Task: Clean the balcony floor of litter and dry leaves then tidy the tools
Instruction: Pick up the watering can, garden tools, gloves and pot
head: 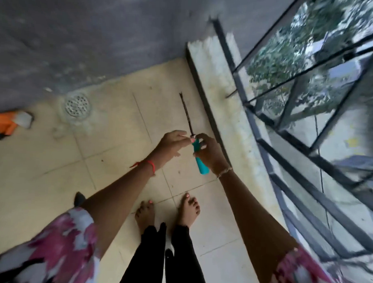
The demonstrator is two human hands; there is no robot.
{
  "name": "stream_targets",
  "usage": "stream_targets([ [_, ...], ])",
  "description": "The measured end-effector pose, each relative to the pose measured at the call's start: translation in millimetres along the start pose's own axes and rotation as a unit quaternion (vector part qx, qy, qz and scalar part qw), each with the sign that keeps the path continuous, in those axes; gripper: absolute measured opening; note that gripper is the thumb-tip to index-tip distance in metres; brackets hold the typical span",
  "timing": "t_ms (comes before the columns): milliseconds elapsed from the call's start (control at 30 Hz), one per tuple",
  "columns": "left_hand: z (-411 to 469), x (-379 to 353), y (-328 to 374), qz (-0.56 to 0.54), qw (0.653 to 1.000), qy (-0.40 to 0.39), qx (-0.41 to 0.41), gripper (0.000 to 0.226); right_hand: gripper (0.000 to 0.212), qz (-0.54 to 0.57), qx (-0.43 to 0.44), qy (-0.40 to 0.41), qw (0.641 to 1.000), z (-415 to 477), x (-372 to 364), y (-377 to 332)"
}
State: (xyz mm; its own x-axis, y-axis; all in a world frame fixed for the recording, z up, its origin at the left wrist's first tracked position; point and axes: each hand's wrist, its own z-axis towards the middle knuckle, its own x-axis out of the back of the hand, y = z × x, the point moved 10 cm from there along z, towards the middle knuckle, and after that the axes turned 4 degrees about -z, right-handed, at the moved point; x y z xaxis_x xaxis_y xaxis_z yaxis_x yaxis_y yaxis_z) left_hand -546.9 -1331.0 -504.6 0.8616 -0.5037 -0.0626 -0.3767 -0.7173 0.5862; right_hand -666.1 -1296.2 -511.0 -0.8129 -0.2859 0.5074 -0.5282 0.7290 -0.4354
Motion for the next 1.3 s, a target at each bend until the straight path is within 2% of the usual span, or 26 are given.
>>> stream_targets([
  [33, -53.6, 2.8, 50.5, -0.013, 1.0, -0.003, -0.015, 0.035, 0.051, 0.022, 0.031, 0.006, 0.999, -44.5, 34.7, -42.4],
  [100, -78.3, -5.5, 79.4, -0.032, 0.999, -0.029, -0.033, 0.029, 0.053, 0.043, 0.045, 0.004, 0.998, -70.9, 53.1, -70.5],
  [133, -143.1, -2.1, 124.2, -0.015, 0.998, -0.022, -0.064, 0.026, 0.052, 0.06, 0.063, 0.021, 0.996, -130.1, 89.2, -103.2],
  [200, -167.4, 0.6, 145.0, -0.01, 0.997, -0.006, -0.076, 0.021, 0.051, 0.086, 0.06, 0.025, 0.994, -161.4, 106.6, -120.9],
  [233, -240.5, -1.3, 183.1, 0.011, 0.993, -0.001, -0.114, 0.019, 0.049, 0.089, 0.085, 0.043, 0.991, -227.4, 139.0, -146.2],
  [267, -264.5, -2.8, 200.0, 0.017, 0.992, -0.003, -0.124, 0.017, 0.045, 0.107, 0.088, 0.041, 0.99, -253.1, 153.4, -158.4],
  [300, -267.7, -3.8, 207.6, 0.019, 0.991, -0.004, -0.136, 0.016, 0.04, 0.128, 0.086, 0.044, 0.987, -255.1, 157.1, -157.5],
  [333, -333.6, -11.2, 242.8, 0.034, 0.982, -0.014, -0.184, 0.015, 0.036, 0.138, 0.105, 0.075, 0.982, -320.5, 189.5, -179.0],
  [400, -366.9, -14.5, 253.6, 0.04, 0.976, -0.016, -0.211, 0.012, 0.029, 0.167, 0.105, 0.073, 0.978, -353.2, 195.9, -181.3],
  [433, -426.7, -32.4, 288.4, 0.052, 0.963, -0.043, -0.261, 0.009, 0.026, 0.181, 0.121, 0.132, 0.967, -416.6, 234.5, -192.7],
  [533, -488.9, -57.1, 288.0, 0.056, 0.952, -0.082, -0.288, 0.007, 0.023, 0.207, 0.124, 0.159, 0.957, -496.2, 238.9, -183.5],
  [667, -548.3, -92.5, 277.2, 0.065, 0.947, -0.116, -0.292, 0.019, 0.017, 0.262, 0.105, 0.242, 0.928, -588.3, 237.1, -154.5],
  [767, -588.2, -127.8, 267.6, 0.097, 0.929, -0.162, -0.318, 0.025, 0.023, 0.323, 0.096, 0.314, 0.888, -649.3, 229.5, -128.8],
  [933, -654.4, -202.1, 213.3, 0.177, 0.895, -0.25, -0.325, 0.032, 0.022, 0.404, 0.044, 0.413, 0.815, -738.0, 184.0, -54.8],
  [1100, -727.2, -277.8, 117.9, 0.251, 0.848, -0.347, -0.314, 0.029, 0.013, 0.448, -0.009, 0.508, 0.736, -833.0, 119.3, 32.9],
  [1300, -820.2, -361.0, -73.4, 0.348, 0.768, -0.474, -0.254, 0.02, 0.017, 0.489, -0.134, 0.58, 0.637, -967.0, -19.2, 162.1],
])
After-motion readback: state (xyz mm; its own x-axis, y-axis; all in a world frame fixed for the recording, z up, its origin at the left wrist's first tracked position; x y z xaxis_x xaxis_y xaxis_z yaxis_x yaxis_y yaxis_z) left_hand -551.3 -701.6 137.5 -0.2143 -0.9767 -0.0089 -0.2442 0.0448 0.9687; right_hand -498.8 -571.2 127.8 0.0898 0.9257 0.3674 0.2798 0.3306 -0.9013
